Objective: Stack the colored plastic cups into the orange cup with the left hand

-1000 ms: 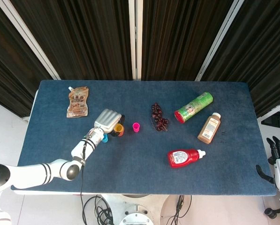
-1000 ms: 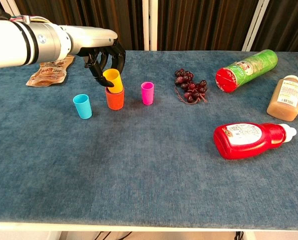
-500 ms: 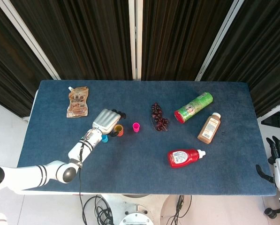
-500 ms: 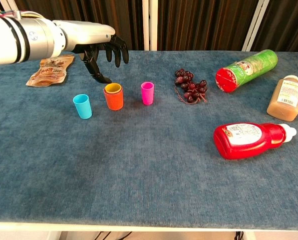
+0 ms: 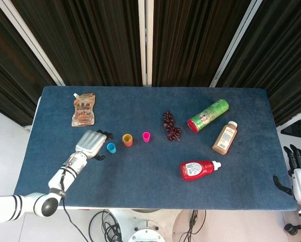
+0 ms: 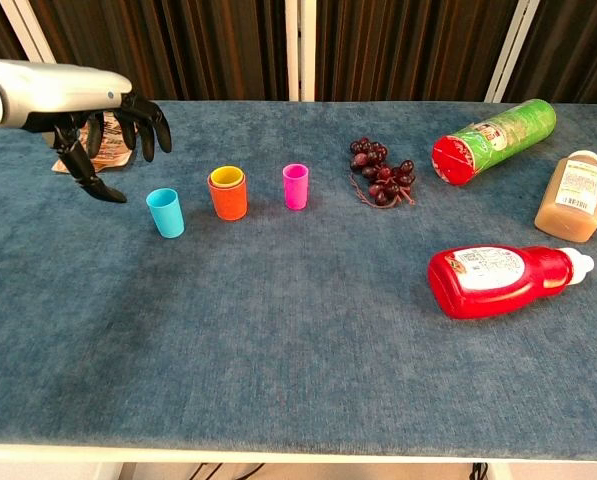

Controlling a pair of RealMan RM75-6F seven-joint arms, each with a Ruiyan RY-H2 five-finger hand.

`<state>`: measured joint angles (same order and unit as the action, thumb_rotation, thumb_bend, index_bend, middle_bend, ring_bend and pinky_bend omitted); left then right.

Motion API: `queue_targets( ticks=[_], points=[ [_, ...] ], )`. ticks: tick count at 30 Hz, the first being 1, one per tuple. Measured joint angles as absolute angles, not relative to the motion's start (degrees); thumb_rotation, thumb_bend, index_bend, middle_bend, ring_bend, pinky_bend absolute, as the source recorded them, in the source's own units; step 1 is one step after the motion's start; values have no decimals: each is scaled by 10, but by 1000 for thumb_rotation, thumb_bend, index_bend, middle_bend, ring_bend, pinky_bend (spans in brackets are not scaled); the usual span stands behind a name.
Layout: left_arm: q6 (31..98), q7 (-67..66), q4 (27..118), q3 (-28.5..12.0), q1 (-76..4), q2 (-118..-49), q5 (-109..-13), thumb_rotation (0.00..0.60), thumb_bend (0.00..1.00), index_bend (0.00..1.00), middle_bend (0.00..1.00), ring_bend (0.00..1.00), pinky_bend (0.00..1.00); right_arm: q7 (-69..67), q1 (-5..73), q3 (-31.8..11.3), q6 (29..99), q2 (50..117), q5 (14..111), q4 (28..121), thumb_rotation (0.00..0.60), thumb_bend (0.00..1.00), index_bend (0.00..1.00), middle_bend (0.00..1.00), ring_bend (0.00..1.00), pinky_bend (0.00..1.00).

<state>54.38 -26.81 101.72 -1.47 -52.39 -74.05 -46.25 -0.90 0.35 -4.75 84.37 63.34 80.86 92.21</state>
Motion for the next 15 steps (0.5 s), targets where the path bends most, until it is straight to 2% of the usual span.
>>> queue_targets(
  ticks=[7,11,15],
  points=[
    [567,-261,968,-15,-506,-792,-467,600,161,203,308,299,518,-3,4,-44,840,628,808,931,600,231,0,0,0,0],
    [567,-255,939,-23,-500,-814,-474,600,161,212,302,301,526,-3,3,-44,839,626,804,931,600,231,0,0,0,0],
    [553,-254,921,-28,-500,-828,-475,600,161,274,308,315,542,-5,2,-45,835,624,797,930,600,231,0,0,0,0]
  ],
)
